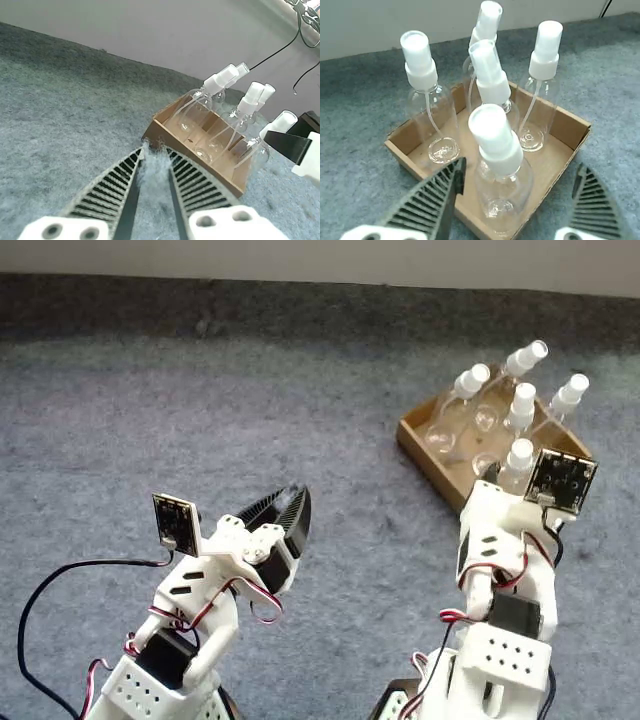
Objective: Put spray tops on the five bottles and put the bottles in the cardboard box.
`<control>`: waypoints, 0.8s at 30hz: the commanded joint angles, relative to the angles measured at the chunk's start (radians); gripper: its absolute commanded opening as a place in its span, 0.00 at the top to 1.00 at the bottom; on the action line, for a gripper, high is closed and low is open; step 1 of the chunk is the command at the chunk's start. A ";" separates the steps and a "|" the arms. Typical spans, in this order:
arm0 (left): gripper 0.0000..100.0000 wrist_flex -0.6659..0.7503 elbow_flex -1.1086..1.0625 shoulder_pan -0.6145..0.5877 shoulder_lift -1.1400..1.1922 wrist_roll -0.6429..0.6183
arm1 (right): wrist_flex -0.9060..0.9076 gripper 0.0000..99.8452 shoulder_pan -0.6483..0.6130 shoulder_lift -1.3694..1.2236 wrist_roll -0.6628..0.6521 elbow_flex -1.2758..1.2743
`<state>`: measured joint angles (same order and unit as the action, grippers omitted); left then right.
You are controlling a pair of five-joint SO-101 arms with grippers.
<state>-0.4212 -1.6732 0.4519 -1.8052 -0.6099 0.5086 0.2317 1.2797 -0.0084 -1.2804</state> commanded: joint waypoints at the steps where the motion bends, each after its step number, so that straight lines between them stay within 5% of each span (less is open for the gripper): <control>1: 0.99 0.021 -0.018 -0.015 -0.010 0.008 | 0.082 0.70 0.005 0.148 -0.014 0.065; 7: 0.99 0.021 -0.005 -0.018 -0.012 0.017 | 0.145 0.70 -0.002 0.294 -0.014 0.061; 16: 0.99 0.025 0.024 -0.194 -0.012 0.250 | 0.259 0.70 -0.236 0.381 -0.014 0.059; 24: 0.99 -0.011 0.004 -0.271 -0.012 0.749 | 0.259 0.70 -0.366 0.386 -0.009 -0.038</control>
<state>-0.4212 -1.6701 0.2140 -1.8067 -0.1051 0.7649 -0.0859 1.6617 -0.0084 -1.3111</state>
